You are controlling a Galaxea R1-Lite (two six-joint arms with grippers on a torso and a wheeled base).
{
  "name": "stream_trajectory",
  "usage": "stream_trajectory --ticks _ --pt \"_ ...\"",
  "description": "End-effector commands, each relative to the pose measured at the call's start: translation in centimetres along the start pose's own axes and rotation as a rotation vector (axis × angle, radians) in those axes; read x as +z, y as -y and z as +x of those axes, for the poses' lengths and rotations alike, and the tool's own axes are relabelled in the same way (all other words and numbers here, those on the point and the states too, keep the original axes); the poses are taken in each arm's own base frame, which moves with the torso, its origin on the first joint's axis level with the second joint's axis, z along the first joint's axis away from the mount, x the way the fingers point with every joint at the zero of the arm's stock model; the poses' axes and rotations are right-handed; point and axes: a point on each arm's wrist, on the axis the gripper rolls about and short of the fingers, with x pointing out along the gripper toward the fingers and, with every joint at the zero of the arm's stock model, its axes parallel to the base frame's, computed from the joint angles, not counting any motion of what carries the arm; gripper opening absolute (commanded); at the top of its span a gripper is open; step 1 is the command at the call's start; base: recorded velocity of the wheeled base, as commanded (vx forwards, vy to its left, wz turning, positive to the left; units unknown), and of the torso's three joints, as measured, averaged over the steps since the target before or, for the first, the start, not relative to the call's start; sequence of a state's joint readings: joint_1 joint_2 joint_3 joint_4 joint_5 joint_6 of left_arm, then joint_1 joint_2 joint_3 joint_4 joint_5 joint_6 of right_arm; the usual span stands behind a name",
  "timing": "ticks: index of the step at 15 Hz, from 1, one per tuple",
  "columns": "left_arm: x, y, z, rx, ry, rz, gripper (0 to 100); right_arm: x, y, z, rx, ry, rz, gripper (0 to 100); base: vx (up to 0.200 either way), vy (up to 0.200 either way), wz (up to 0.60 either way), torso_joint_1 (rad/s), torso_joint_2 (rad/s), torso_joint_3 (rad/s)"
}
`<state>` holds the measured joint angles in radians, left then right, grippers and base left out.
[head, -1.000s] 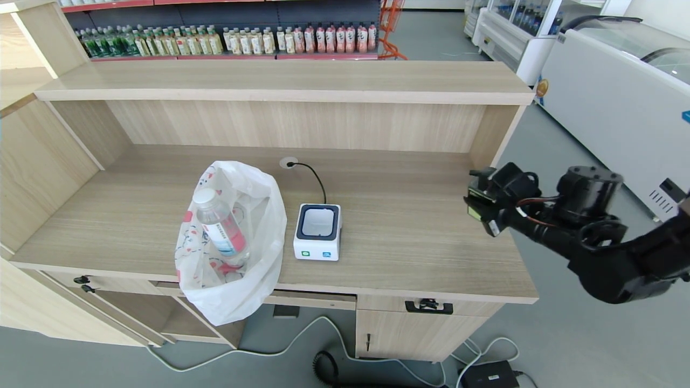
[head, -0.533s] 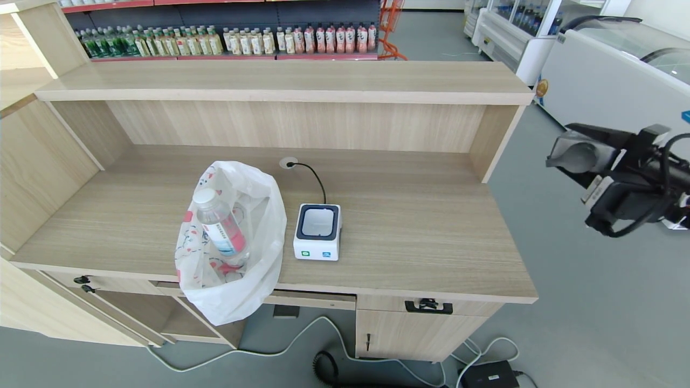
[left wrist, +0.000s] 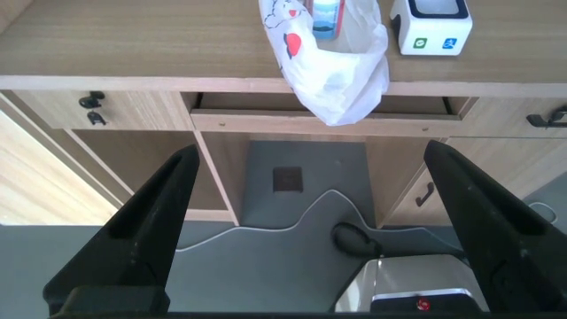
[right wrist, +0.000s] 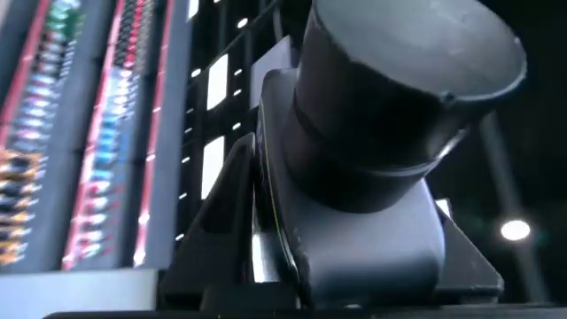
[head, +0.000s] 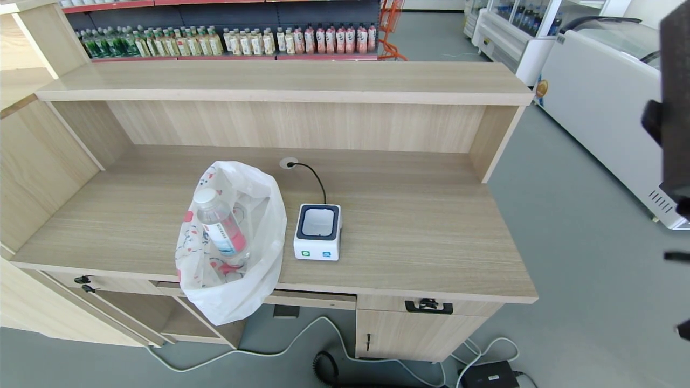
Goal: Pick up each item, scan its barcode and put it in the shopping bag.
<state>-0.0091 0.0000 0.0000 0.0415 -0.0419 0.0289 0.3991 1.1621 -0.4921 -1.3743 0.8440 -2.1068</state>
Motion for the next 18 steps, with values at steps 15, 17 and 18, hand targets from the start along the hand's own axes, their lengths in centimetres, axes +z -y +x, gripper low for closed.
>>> stream_trajectory --ticks 15,17,18 --pt "0.0 0.0 0.0 -0.001 -0.001 0.0 100 6.7 0.9 -0.8 -0.071 0.459 0.216 0 0.0 0.0 0.0 0.0 0.0 0.0" --pt "0.0 0.0 0.0 0.0 -0.001 0.0 100 6.9 0.9 -0.8 -0.066 0.484 0.234 0 0.0 0.0 0.0 0.0 0.0 0.0" --pt "0.0 0.0 0.0 0.0 -0.001 0.0 100 6.8 1.3 -1.0 -0.079 0.483 0.228 0 0.0 0.0 0.0 0.0 0.0 0.0"
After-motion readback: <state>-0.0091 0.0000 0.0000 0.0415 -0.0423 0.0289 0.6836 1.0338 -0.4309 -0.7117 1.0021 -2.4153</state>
